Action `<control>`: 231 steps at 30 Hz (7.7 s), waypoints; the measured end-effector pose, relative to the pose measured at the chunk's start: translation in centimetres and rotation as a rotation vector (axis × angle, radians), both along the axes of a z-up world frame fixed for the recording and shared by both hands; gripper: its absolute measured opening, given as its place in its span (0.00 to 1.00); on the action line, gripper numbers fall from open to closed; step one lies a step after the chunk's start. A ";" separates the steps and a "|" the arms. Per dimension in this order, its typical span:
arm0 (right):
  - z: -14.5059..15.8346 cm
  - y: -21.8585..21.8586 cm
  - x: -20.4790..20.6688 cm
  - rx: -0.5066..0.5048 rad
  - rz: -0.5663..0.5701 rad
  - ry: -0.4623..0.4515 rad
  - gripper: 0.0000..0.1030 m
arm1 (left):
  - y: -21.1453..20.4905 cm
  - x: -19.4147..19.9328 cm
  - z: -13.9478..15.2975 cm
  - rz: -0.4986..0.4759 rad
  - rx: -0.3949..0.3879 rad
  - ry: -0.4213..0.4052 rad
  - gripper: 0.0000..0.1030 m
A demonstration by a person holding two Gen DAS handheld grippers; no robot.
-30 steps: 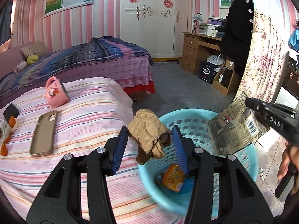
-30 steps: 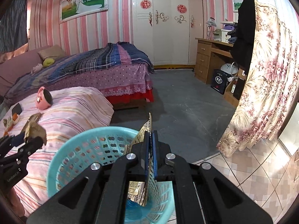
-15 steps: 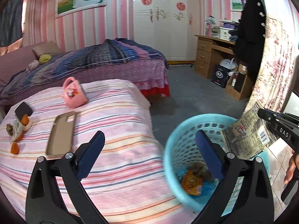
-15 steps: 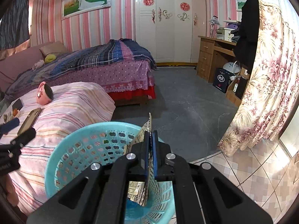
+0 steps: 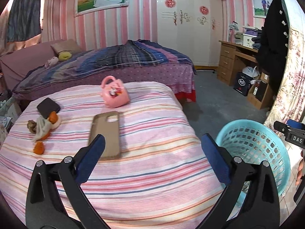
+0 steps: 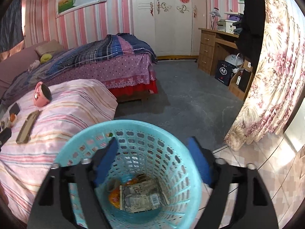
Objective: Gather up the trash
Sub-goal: 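Return to the bed and grasp the orange peel with the left tool, then grasp the beige cloth bag with the right tool while the left tool holds the peel, then carry the orange peel in the left tool while the right tool carries the cloth bag to the basket, then open the left tool to drop the orange peel into the basket, then open the right tool to drop the beige cloth bag into the basket, then move both open tools back over the bed toward the remaining items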
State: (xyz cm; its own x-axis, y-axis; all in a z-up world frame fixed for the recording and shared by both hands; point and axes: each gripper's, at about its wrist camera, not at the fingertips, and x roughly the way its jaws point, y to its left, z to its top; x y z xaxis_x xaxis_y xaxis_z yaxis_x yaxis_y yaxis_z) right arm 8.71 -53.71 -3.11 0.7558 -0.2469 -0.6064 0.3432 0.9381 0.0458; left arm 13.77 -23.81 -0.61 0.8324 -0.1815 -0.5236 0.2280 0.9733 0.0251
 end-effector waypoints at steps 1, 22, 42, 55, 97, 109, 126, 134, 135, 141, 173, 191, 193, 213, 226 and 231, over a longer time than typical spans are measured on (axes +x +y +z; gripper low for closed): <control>0.1 0.1 0.1 -0.004 -0.004 -0.002 0.85 | 0.5 0.0 0.1 0.006 0.002 -0.005 0.95; 2.0 12.6 5.3 -0.019 0.099 -0.059 0.95 | 15.6 2.0 1.2 0.211 0.001 -0.011 0.95; -0.4 22.5 10.3 0.029 0.165 -0.023 0.95 | 26.4 5.4 -4.2 0.305 -0.049 0.159 0.95; -1.2 27.0 13.1 -0.144 0.174 0.027 0.95 | 28.3 9.3 -7.6 0.353 -0.080 0.300 0.94; -2.6 51.5 15.3 -0.233 0.670 0.031 0.81 | 44.7 5.7 -2.4 0.598 -0.090 0.147 0.28; -3.0 54.5 18.2 -0.170 0.731 0.094 0.20 | 43.9 5.3 -1.7 0.557 -0.117 0.128 0.28; 0.7 38.4 10.0 -0.109 0.547 0.001 0.14 | 37.8 5.2 -1.6 0.442 -0.117 0.137 0.28; 0.2 34.2 9.4 -0.042 0.507 -0.023 0.14 | 32.9 4.9 -1.8 0.374 -0.080 0.138 0.28; 0.2 34.1 9.3 -0.043 0.508 -0.028 0.14 | 32.4 4.9 -1.8 0.368 -0.074 0.136 0.28; 0.8 33.0 8.7 -0.045 0.512 -0.052 0.14 | 30.0 5.0 -1.6 0.336 -0.092 0.146 0.28; 2.5 12.4 -2.9 -0.064 0.228 -0.092 0.14 | 14.2 0.2 -0.4 0.130 -0.016 0.086 0.28; 0.2 2.9 -4.6 -0.086 0.058 -0.031 0.14 | -7.5 -1.7 -2.1 -0.208 -0.040 0.129 0.29; 0.1 1.7 -5.0 -0.072 0.028 -0.036 0.14 | -9.1 -1.8 -2.5 -0.233 -0.051 0.149 0.29; -0.9 0.4 -4.8 -0.033 0.010 -0.018 0.16 | -8.5 -1.1 -1.3 -0.174 -0.058 0.095 0.92; -1.3 4.2 -2.5 -0.069 0.004 0.000 0.91 | 1.0 -1.1 -0.1 -0.041 -0.018 0.047 0.95; -1.0 6.4 -1.1 -0.063 0.025 -0.002 0.92 | 4.9 -1.0 0.0 0.015 0.004 0.040 0.95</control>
State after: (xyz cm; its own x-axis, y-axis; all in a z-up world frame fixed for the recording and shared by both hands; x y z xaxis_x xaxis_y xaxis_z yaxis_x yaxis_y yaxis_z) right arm 7.58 -47.33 -4.14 0.7635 -0.2656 -0.5886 0.3200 0.9473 -0.0125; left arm 12.80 -18.94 -0.59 0.8132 -0.1667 -0.5576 0.2138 0.9767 0.0198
